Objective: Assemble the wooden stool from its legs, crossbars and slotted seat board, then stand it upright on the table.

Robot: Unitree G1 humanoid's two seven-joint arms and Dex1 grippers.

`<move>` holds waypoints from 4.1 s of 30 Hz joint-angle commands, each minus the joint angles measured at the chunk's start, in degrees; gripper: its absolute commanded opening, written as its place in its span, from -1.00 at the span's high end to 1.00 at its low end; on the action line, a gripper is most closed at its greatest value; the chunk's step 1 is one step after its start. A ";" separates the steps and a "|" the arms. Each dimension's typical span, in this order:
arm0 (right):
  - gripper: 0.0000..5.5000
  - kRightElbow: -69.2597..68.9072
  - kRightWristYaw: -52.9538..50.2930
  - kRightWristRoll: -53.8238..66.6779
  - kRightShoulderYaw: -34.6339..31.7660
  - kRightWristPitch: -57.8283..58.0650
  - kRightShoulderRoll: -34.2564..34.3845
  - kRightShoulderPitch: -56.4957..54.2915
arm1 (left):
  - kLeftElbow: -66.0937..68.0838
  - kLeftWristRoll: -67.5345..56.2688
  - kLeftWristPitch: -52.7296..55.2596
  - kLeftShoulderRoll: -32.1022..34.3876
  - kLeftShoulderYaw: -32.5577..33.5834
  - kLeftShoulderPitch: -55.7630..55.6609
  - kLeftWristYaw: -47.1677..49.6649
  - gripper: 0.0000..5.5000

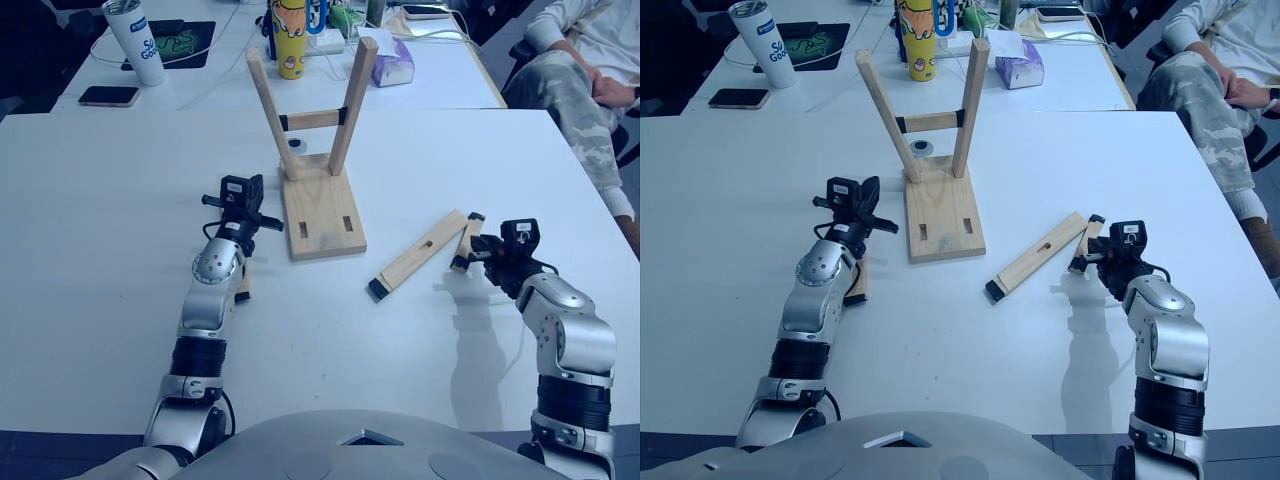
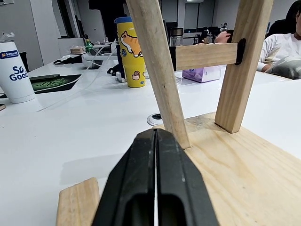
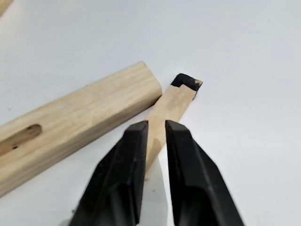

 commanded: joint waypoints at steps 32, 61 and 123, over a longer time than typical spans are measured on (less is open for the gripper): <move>-0.09 1.04 -17.55 -3.46 -5.41 32.01 11.18 -9.50 | 0.85 0.90 -0.50 0.49 -0.34 -1.39 0.58 1.00; 0.52 8.81 -2.56 -2.16 4.66 -13.22 3.60 -24.93 | -2.17 -18.05 8.62 -5.00 5.79 -5.31 -5.24 1.00; 0.52 1.80 27.19 6.89 22.88 -22.10 -7.03 -16.51 | -11.65 -55.91 37.15 -9.63 8.72 -6.87 -1.93 0.83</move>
